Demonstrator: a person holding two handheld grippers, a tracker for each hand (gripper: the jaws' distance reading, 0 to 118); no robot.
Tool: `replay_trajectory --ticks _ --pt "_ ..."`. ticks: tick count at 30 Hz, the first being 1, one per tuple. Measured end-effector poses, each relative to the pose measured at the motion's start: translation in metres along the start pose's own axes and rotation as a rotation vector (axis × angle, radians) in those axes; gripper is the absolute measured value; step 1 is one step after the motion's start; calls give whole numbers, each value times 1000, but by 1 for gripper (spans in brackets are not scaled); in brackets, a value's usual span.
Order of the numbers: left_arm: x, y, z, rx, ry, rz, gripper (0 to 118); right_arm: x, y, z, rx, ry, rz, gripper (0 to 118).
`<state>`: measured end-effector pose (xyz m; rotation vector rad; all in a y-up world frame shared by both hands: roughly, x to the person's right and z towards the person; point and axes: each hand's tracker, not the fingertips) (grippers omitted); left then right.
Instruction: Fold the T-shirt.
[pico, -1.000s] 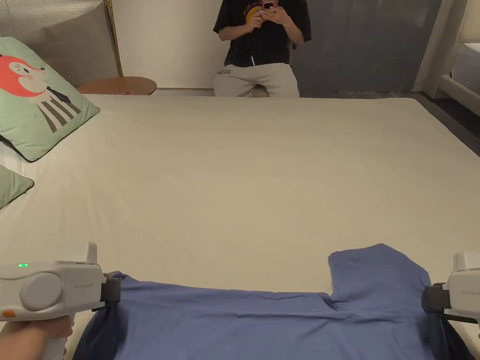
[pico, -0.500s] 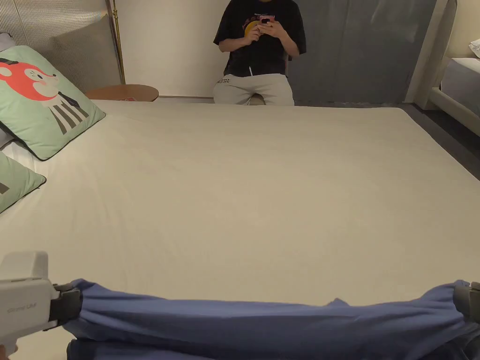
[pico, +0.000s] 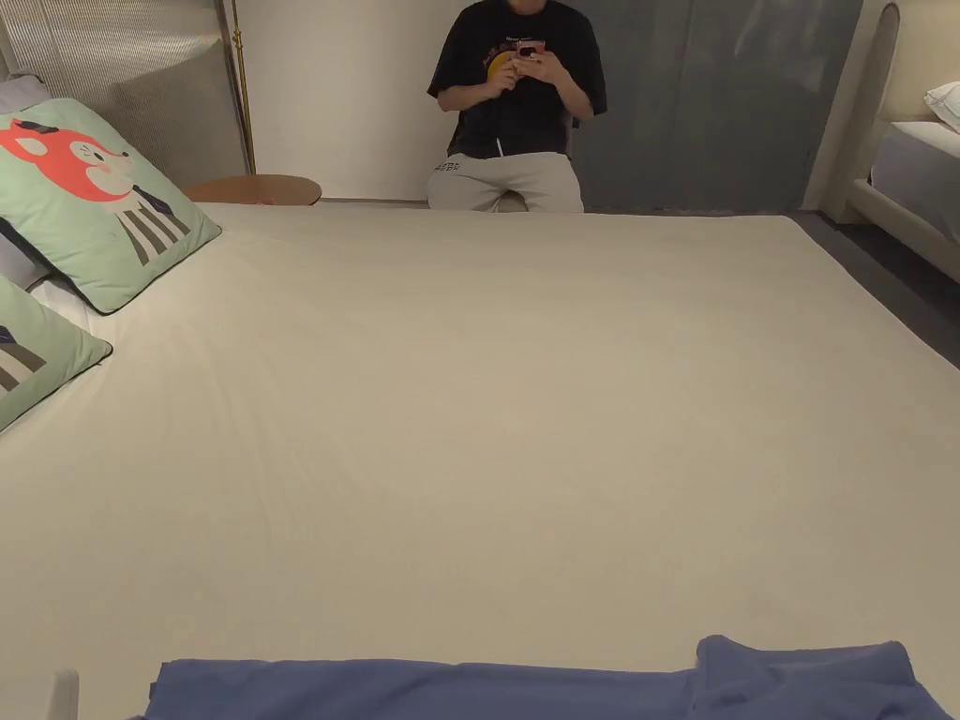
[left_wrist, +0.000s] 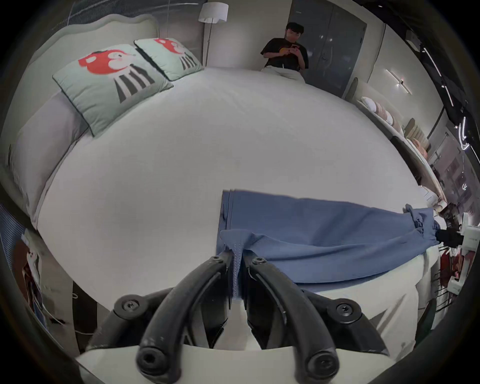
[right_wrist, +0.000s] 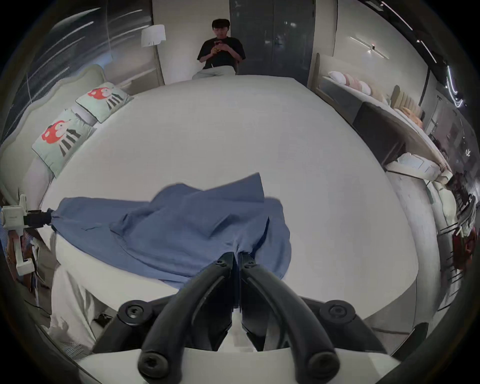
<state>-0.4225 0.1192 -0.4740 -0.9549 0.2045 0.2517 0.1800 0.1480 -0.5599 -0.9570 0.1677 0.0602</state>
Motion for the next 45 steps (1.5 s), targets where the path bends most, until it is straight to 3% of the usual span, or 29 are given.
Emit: replay_trajectory --ticks 11,12,13,14,15,16,17,18,25,27,28,29,30,31,33,38,44,45 --pt "-6 -13 -9 3 24 20 3 -2 -27 -23 -39 -32 -56 3" --pt "-5 -13 -7 11 24 19 6 -2 -27 -22 -26 -33 -57 3" --pt "-3 -14 -4 25 21 17 18 -3 -28 -20 -7 -30 -55 9" --pt "0 -14 3 43 24 19 38 -4 -28 -17 5 -33 -57 25" --pt "3 -12 8 63 47 22 67 -5 -28 -11 23 -49 -65 63" --pt "5 -11 15 89 58 22 87 -7 -27 -6 57 -66 -62 89" --pt "7 -9 22 133 51 29 101 -9 -26 -1 103 -87 -61 102" --pt "3 -5 22 189 48 34 107 -12 -24 6 159 -105 -64 105" --pt "40 14 83 549 -20 -20 107 -49 6 45 556 -216 -39 104" --pt "46 18 87 619 -39 -36 99 -66 12 56 641 -214 -52 101" --pt "52 18 93 652 -51 -46 85 -74 14 62 691 -201 -59 92" --pt "58 19 98 676 -50 -62 63 -81 16 66 737 -191 -66 78" --pt "65 20 101 697 -44 -73 24 -89 17 69 767 -198 -67 53" --pt "70 21 104 719 -31 -82 5 -96 20 75 788 -201 -60 32" --pt "73 22 108 733 -60 -91 0 -108 22 79 834 -201 -57 1" --pt "66 27 110 683 -190 -63 0 -125 25 75 855 -165 -27 0" --pt "1 46 73 472 -454 150 1 -142 27 75 838 -131 -39 0" --pt "-13 49 61 391 -540 187 12 -144 27 74 832 -126 -43 0"
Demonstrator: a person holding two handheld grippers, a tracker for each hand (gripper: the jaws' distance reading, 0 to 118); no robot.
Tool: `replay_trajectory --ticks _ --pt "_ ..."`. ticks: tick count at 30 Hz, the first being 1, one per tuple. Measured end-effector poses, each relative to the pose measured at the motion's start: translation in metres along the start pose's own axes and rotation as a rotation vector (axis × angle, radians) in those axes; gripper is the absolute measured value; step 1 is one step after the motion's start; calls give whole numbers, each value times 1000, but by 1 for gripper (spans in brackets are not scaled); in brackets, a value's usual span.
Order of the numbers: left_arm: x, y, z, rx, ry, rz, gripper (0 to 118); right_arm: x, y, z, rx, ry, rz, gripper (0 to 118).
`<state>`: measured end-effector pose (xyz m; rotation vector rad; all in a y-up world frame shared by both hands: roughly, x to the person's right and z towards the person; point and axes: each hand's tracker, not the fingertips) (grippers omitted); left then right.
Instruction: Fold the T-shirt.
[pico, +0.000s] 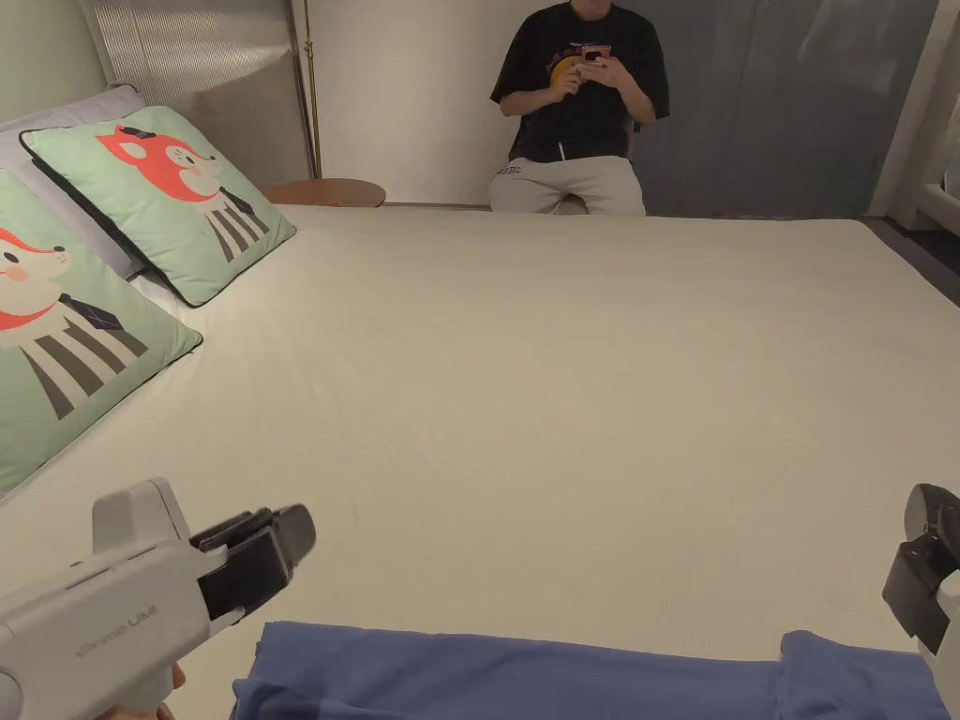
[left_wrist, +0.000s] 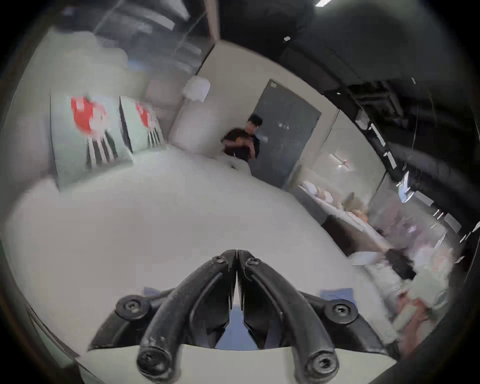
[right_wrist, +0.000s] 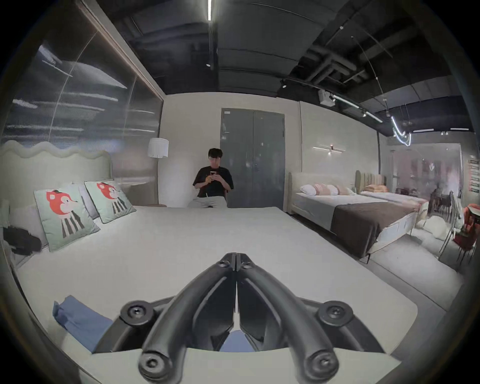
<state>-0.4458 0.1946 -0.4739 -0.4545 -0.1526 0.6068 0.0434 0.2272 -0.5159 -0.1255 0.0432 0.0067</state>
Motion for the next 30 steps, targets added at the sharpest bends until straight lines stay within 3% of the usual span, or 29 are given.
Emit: replay_trajectory --ticks 1,3,4,8,9,14,16,17,21,23,24,25,26,27,28,29,30 --pt "-10 1 -2 -61 -51 77 36 -3 -1 -1 -6 -1 -2 0" --pt "-45 -2 -11 -146 -78 178 102 -9 -5 -2 -21 4 -2 0" --pt "-63 -5 -16 -168 -47 193 112 -13 -6 -3 -32 10 -4 0" --pt "-129 -13 -21 -227 31 281 109 -27 -12 -10 -58 22 12 0" --pt "-116 -19 -18 -258 43 302 110 -30 -12 -11 -65 26 9 0" --pt "-173 -39 -34 -369 15 455 108 -46 -10 -13 -85 41 19 0" --pt "-171 -42 -33 -326 -37 437 108 -49 -9 -14 -90 47 19 0" --pt "-122 -40 -33 -325 -53 451 107 -50 -9 -15 -92 50 20 0" --pt "-113 -45 -50 -394 -181 553 103 -64 -6 -13 -97 65 24 0" --pt "-99 -51 -54 -387 -177 510 103 -66 -7 -13 -95 69 30 0" --pt "-95 -51 -55 -382 -185 513 99 -66 -6 -13 -96 73 30 0" --pt "-132 -44 -57 -385 -199 535 88 -66 -6 -13 -96 76 31 0" --pt "-133 -44 -57 -389 -192 554 66 -70 -6 -11 -94 77 33 0" --pt "-134 -45 -57 -396 -181 557 20 -71 -6 -10 -93 76 34 0" --pt "-134 -48 -59 -420 -91 535 4 -70 -5 -10 -92 76 33 0" --pt "-142 -54 -63 -440 8 496 3 -70 -5 -9 -90 76 32 0" --pt "-145 -57 -62 -453 8 480 3 -70 -6 -9 -89 75 30 0"
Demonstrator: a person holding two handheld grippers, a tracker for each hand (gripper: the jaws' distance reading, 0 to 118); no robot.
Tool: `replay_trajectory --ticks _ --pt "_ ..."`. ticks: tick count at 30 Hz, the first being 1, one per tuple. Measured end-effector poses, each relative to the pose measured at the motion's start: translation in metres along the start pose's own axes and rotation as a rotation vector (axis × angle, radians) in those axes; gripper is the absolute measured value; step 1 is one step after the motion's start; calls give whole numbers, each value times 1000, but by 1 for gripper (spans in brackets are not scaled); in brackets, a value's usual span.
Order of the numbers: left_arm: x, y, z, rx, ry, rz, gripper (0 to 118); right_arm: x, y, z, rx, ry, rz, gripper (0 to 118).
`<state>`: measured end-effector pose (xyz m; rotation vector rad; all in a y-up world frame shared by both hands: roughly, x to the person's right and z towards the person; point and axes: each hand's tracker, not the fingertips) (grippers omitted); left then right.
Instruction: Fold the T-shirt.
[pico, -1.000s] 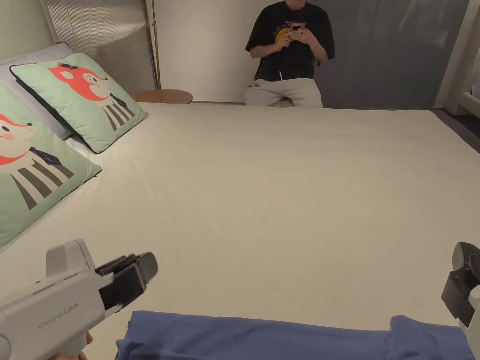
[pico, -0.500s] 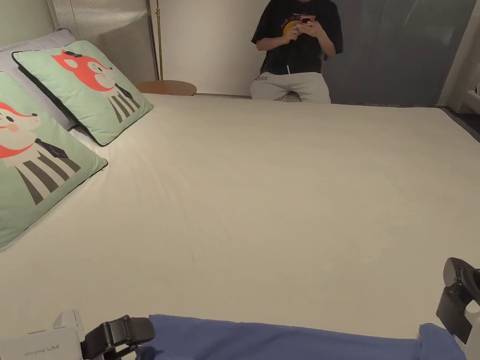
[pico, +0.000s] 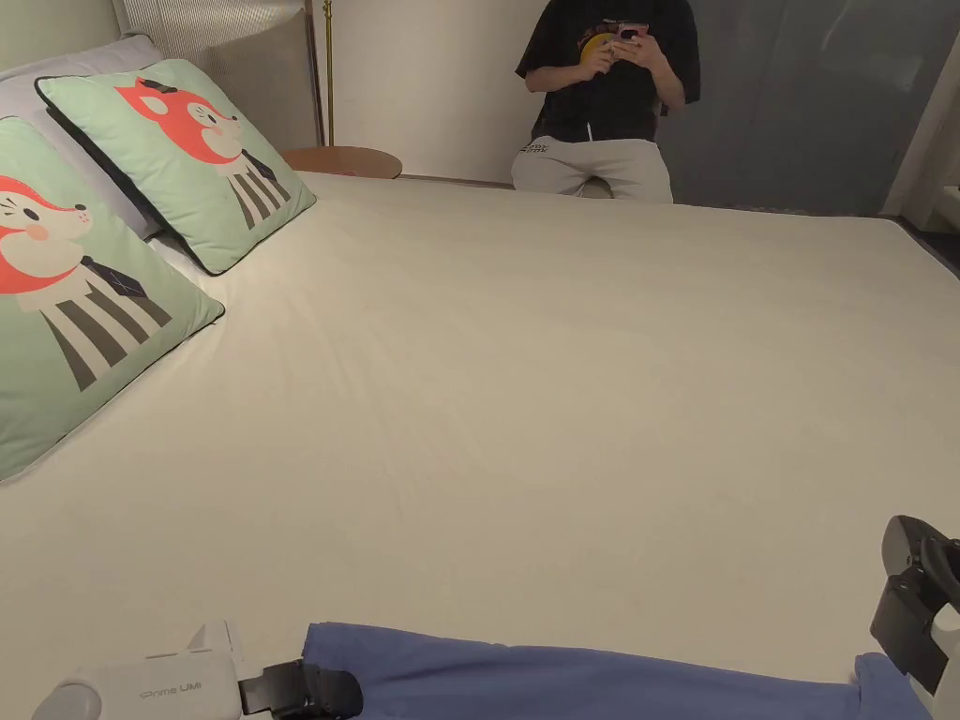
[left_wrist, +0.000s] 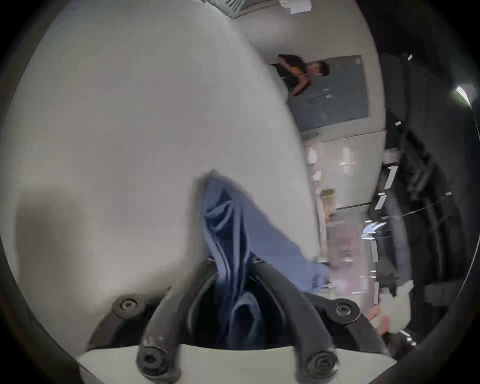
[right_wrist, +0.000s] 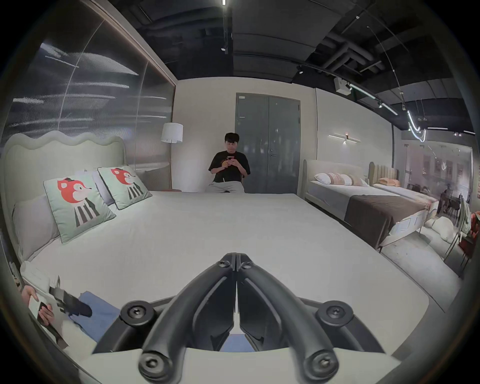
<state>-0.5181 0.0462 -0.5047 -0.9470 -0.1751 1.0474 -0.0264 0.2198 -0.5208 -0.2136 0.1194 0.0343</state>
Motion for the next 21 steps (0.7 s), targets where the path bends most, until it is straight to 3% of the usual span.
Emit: replay_trajectory --ticks 1,6,11,15,21 --pt "-4 0 7 18 -145 54 3 1 0 0 0 -2 -1 0" --pt "0 0 48 92 -79 57 3 3 2 4 0 -16 -6 0" --pt "-37 20 106 271 15 121 3 5 -2 6 1 -22 -22 0" --pt "-18 18 120 278 68 47 3 5 -6 5 -5 -4 -46 0" --pt "56 2 82 186 -57 -143 3 7 -5 11 2 25 -62 0"
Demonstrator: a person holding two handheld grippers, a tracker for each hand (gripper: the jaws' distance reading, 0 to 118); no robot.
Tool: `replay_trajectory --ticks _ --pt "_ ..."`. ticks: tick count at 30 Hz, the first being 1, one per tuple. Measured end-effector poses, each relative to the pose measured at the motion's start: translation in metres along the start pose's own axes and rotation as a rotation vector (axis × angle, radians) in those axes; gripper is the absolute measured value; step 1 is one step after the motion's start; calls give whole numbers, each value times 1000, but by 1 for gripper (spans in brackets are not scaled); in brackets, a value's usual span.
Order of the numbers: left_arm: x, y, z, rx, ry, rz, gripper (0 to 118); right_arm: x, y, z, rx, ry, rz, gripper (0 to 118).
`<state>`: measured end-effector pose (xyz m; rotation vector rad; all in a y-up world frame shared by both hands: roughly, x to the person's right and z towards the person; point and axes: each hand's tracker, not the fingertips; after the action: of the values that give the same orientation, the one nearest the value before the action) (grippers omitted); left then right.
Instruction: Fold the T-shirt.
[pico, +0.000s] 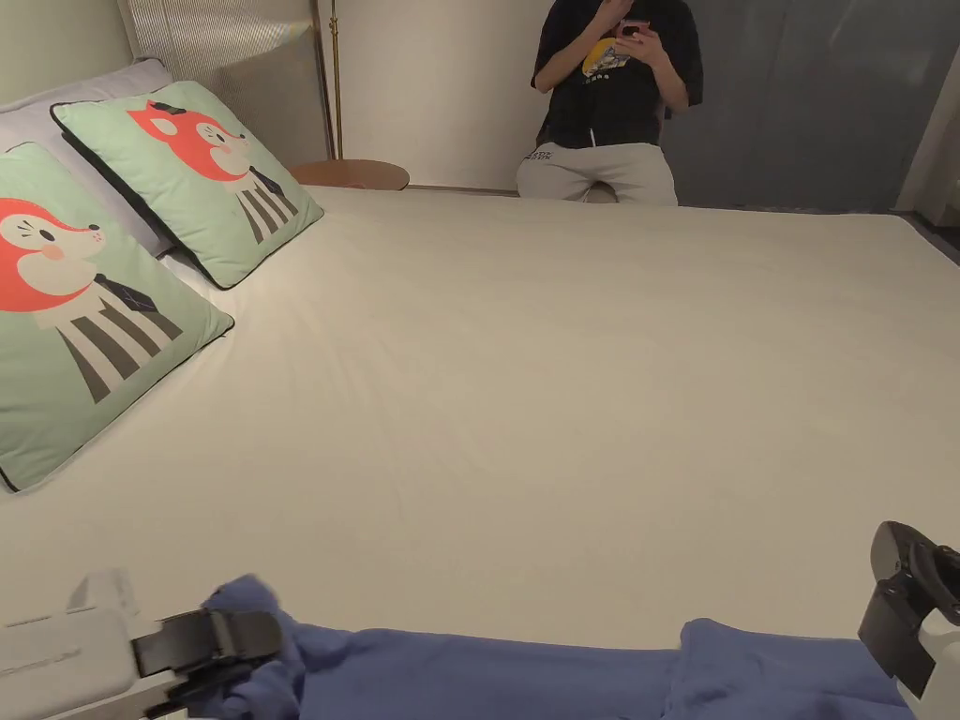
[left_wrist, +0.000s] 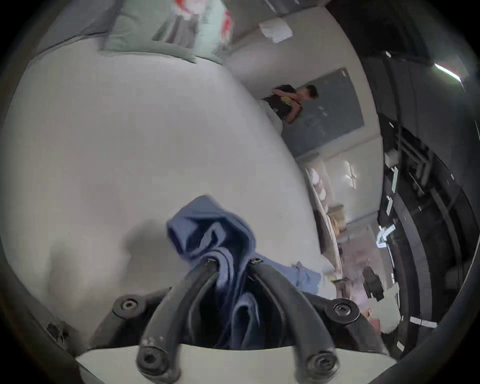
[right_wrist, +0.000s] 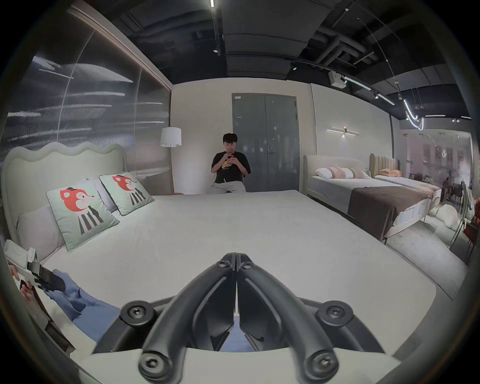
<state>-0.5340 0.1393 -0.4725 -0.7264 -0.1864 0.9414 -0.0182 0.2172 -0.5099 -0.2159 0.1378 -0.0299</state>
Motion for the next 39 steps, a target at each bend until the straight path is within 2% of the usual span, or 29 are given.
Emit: replay_trajectory --ticks 3,6,9,10,14,17,19,20,21,22,23,24,26,27,28,29,30,31,34,39 --pt "27 -11 -38 -72 -50 -87 3 11 -1 5 13 -8 -15 0" --pt "57 -30 -83 -139 -30 -189 3 24 0 12 24 -25 -35 0" --pt "69 -48 -125 -203 -1 -216 3 38 0 18 31 -46 -50 0" --pt "91 -70 -136 -221 11 -225 3 42 0 20 35 -59 -52 0" --pt "95 -100 -182 -290 111 -311 3 56 0 27 40 -92 -75 0" --pt "94 -115 -196 -273 181 -345 3 63 -1 31 43 -109 -85 0" --pt "102 -119 -189 -243 131 -314 20 74 -4 32 43 -114 -87 0" --pt "104 -117 -183 -228 81 -285 39 76 -5 33 42 -116 -88 0" --pt "106 -115 -178 -211 51 -276 69 77 -6 33 41 -116 -90 0" --pt "119 -118 -165 -174 29 -290 92 77 -6 32 40 -115 -94 0" --pt "122 -117 -157 -130 15 -304 108 75 -6 32 39 -115 -99 0" --pt "125 -116 -146 -50 18 -320 108 75 -7 31 38 -112 -103 0" --pt "119 -110 -132 115 100 -341 98 73 -8 31 37 -105 -106 0" --pt "119 -111 -129 184 174 -351 79 75 -9 31 35 -98 -106 0" --pt "119 -114 -129 241 242 -392 55 74 -9 30 34 -93 -107 0" --pt "118 -120 -133 284 322 -454 23 73 -10 30 32 -89 -108 0" --pt "119 -125 -137 296 424 -519 1 73 -10 30 30 -85 -109 0" --pt "118 -133 -142 300 503 -575 0 74 -12 29 31 -79 -110 0" --pt "111 -158 -159 241 454 -650 0 74 -13 30 31 -75 -114 0" --pt "121 -206 -197 151 461 -792 0 77 -13 31 30 -79 -116 0"
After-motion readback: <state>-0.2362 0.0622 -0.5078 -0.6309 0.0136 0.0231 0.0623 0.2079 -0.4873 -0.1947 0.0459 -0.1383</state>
